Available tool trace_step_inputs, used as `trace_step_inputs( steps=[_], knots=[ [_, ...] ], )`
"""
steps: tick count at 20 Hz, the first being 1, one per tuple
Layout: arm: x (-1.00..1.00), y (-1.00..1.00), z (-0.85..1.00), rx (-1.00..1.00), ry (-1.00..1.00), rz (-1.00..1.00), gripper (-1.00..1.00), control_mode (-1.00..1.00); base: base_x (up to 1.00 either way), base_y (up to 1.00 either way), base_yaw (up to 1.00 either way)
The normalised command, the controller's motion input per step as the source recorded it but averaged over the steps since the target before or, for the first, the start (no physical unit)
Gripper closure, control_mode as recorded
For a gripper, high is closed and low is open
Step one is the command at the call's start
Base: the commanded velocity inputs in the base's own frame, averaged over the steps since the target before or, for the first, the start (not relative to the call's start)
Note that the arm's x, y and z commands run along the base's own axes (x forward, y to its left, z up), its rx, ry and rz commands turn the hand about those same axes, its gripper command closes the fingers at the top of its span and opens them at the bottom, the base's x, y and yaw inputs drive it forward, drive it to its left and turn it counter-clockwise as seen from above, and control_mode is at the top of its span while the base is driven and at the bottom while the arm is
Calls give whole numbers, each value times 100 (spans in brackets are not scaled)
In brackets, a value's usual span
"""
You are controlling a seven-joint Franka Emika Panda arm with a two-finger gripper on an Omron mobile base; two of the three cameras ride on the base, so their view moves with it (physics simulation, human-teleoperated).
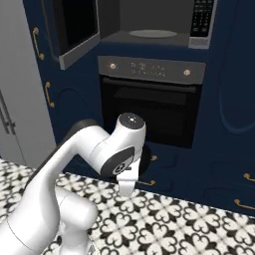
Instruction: Pick the squash from the sink and place it in the bowl. Then pick the bowl and place it in the microwave. Then close the microwave door and press the start button.
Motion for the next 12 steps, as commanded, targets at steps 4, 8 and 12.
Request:
trace_step_inputs(
  steps=[4, 8, 12],
  knots=[
    [0, 0, 0, 0, 0, 0, 100, 100, 91, 0, 4],
    [0, 0, 0, 0, 0, 0, 100, 100, 82, 0, 1],
    [0, 0, 0, 0, 0, 0, 100, 100, 45, 0, 0]
  ],
)
